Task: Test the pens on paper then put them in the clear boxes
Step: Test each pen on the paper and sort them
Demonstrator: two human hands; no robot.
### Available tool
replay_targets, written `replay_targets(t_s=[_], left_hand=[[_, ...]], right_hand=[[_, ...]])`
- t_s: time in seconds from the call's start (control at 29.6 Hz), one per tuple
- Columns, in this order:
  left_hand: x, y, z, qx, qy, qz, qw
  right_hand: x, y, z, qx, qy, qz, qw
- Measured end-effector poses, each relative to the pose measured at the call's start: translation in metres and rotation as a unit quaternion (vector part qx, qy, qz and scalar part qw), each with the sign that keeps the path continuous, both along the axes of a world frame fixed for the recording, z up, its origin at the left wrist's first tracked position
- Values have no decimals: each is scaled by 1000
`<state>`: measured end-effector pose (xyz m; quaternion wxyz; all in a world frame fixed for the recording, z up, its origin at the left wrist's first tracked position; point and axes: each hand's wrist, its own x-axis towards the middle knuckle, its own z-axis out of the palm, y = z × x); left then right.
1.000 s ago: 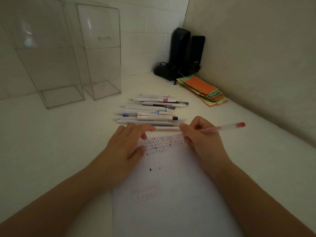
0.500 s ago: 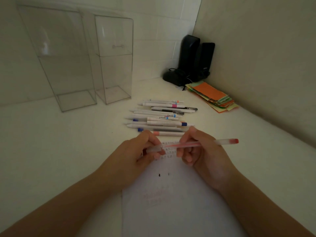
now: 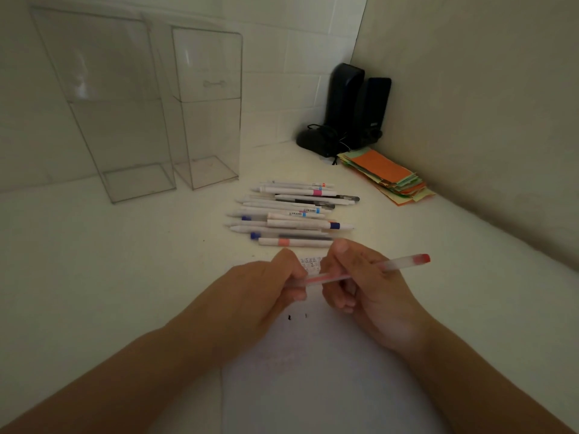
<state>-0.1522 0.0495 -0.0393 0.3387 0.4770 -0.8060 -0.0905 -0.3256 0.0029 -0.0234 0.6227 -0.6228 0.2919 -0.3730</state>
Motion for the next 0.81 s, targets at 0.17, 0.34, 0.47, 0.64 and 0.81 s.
replay_targets(t_s=[0.17, 0.34, 0.47, 0.64, 0.81], left_hand=[[0, 1, -5, 26, -11, -28, 999], [-2, 6, -2, 23, 7, -37, 999], [-10, 7, 1, 37, 14, -23, 999], [15, 2, 10, 8, 43, 92, 995], [52, -2, 9, 86, -51, 318, 943]], right_hand=[[2, 1, -3, 12, -11, 5, 1000], [4, 2, -2, 12, -16, 18, 1000], [8, 2, -1, 8, 14, 49, 999], [-3, -16, 9, -76, 93, -124, 985], [-15, -39, -12, -284, 425, -205, 835]])
